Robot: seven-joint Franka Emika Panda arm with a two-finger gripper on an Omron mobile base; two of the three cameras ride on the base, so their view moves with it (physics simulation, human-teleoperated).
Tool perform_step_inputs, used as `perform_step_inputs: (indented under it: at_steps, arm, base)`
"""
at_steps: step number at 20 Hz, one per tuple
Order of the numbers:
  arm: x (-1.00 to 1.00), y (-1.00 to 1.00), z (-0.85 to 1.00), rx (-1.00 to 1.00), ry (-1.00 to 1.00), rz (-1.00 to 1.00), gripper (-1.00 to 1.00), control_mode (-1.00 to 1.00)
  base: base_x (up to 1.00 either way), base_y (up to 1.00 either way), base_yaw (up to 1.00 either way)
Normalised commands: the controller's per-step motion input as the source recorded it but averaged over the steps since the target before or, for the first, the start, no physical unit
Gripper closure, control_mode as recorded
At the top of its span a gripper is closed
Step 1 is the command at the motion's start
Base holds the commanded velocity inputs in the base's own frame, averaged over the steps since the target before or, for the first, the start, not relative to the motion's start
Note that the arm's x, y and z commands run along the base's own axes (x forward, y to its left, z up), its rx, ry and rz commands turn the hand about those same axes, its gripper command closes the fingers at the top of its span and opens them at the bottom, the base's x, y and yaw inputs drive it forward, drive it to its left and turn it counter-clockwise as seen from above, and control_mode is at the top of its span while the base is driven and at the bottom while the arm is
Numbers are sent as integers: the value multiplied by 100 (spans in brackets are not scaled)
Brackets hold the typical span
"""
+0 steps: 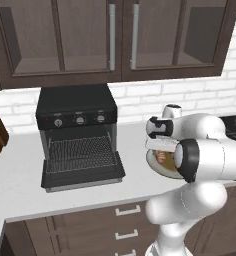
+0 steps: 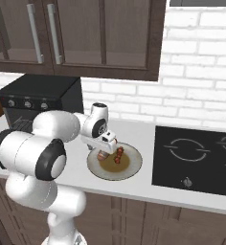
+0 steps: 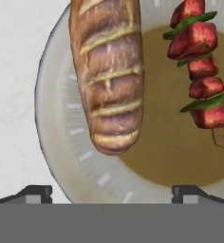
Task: Pick up the kebab skewer and baguette bread, and place them inside the toaster oven. Close the toaster oven door and start by setting the timer.
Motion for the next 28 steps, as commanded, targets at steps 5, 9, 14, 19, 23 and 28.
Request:
perform_step_inputs:
  at_steps: [5, 9, 14, 19, 23, 28]
  arm:
    - [11, -1, -40, 0, 0, -1, -100, -100]
    - [35, -10, -26, 0, 1, 0, -100, -100]
    - [41, -1, -19, 0, 2, 0, -100, -100]
    - [8, -1, -17, 0, 2, -1, -100, -100]
    - [-2, -15, -13, 0, 3, -3, 100, -100]
    - [-7, -8, -3, 0, 2, -3, 100, -100]
  base:
    - [0, 0, 0]
    - [0, 0, 0]
    - [0, 0, 0]
    - [0, 0, 0]
    - [0, 0, 0]
    - [0, 0, 0]
